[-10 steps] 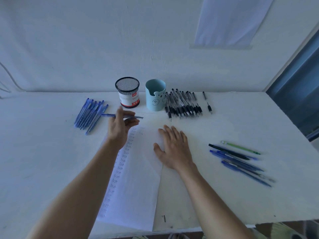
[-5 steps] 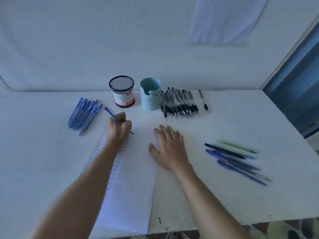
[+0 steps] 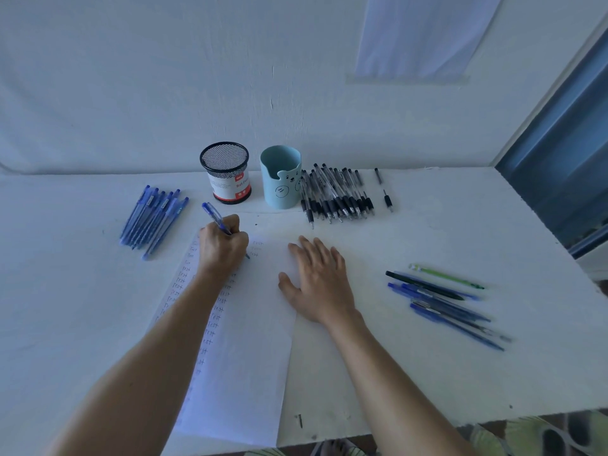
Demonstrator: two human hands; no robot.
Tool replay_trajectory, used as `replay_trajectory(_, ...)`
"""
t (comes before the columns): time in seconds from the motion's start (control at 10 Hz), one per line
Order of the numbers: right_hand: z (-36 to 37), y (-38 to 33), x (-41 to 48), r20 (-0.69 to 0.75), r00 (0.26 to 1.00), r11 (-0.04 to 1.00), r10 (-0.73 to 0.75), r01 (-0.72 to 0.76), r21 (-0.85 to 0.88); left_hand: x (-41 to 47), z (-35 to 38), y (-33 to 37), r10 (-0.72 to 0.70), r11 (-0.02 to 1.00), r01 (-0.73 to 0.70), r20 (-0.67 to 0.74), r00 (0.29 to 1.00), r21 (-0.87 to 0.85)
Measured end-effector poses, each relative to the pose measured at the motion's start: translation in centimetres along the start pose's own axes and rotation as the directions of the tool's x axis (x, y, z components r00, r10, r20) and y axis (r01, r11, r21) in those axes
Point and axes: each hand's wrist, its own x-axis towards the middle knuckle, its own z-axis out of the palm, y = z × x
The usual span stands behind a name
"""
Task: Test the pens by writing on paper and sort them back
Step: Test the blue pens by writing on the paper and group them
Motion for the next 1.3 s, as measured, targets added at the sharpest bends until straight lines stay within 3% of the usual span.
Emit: replay_trajectory(1.3,-0.06,0.05,0.06,0.020,0.999,0.999,-0.029,0.029,-0.015,-0.20,0.55,-0.13,0.059,0.996,-0.061,0.030,0.998,0.072)
